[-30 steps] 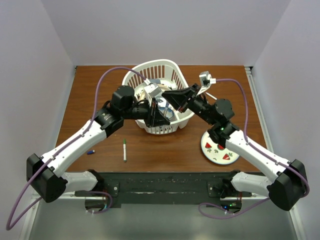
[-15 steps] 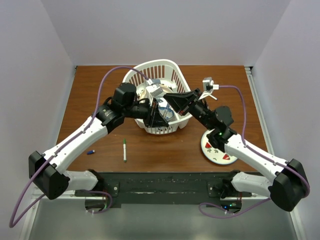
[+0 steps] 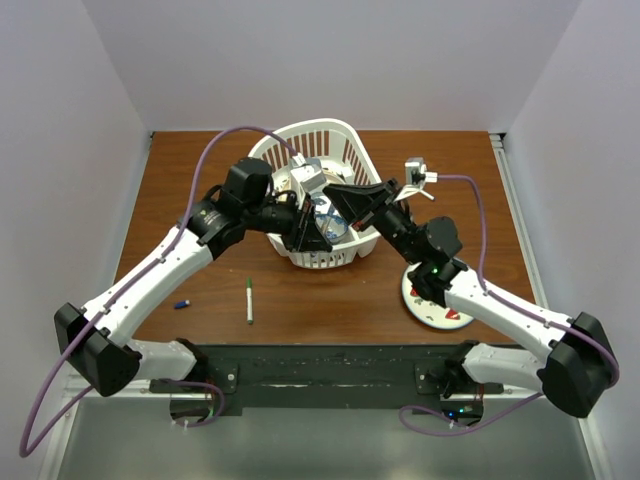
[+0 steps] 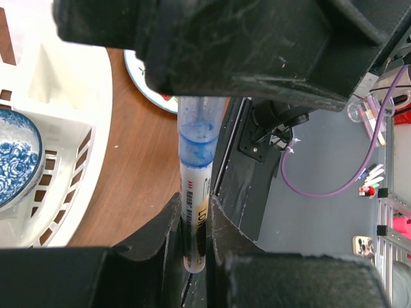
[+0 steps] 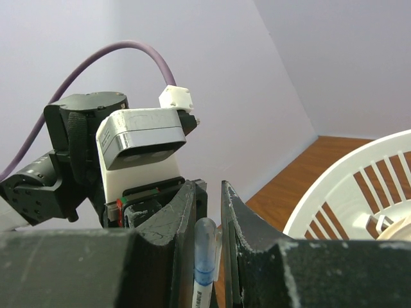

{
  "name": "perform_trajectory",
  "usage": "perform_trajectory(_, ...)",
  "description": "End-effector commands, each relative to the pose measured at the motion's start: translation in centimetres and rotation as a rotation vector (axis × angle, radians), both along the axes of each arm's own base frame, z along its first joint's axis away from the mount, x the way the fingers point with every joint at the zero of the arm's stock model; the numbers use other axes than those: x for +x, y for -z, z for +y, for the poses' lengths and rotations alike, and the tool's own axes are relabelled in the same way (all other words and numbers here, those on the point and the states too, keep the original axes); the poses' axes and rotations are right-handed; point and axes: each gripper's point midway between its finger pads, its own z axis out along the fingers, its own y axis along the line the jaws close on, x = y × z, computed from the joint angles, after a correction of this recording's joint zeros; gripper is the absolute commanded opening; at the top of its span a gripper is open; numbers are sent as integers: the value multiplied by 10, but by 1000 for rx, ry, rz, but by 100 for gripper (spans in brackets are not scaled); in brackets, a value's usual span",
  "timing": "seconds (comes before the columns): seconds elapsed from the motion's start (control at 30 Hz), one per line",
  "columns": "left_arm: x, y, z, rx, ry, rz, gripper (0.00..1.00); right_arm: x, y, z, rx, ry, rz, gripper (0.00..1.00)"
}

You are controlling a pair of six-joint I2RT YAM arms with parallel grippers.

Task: Insert the pens into the pen caps

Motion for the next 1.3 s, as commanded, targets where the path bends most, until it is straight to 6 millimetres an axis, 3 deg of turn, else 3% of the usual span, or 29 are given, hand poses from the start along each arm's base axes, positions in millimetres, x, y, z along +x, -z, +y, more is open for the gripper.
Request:
perform_trajectory(0.0, 93, -174, 18, -359, -316, -572, 0, -136, 151, 57, -403, -613, 342, 0)
perform_trajectory(0.33, 105, -195, 41, -381, -383, -609, 0, -150, 169, 63, -430, -639, 391, 0)
perform_trajectory(0.6, 114, -206, 44, -371, -394, -636, 0, -179, 178, 77, -435, -732, 460, 0)
perform_trajectory(0.93, 134, -198, 63, -335, -461, -626, 0, -206, 170, 84, -402, -846, 449, 0)
perform_trajectory(1.07, 135, -206, 67, -352, -478, -662, 0, -218, 166, 89, -376, -886, 441, 0)
perform_trajectory(1.27, 133, -196, 62, -361, -446, -639, 0, -214, 167, 95, -393, -833, 427, 0)
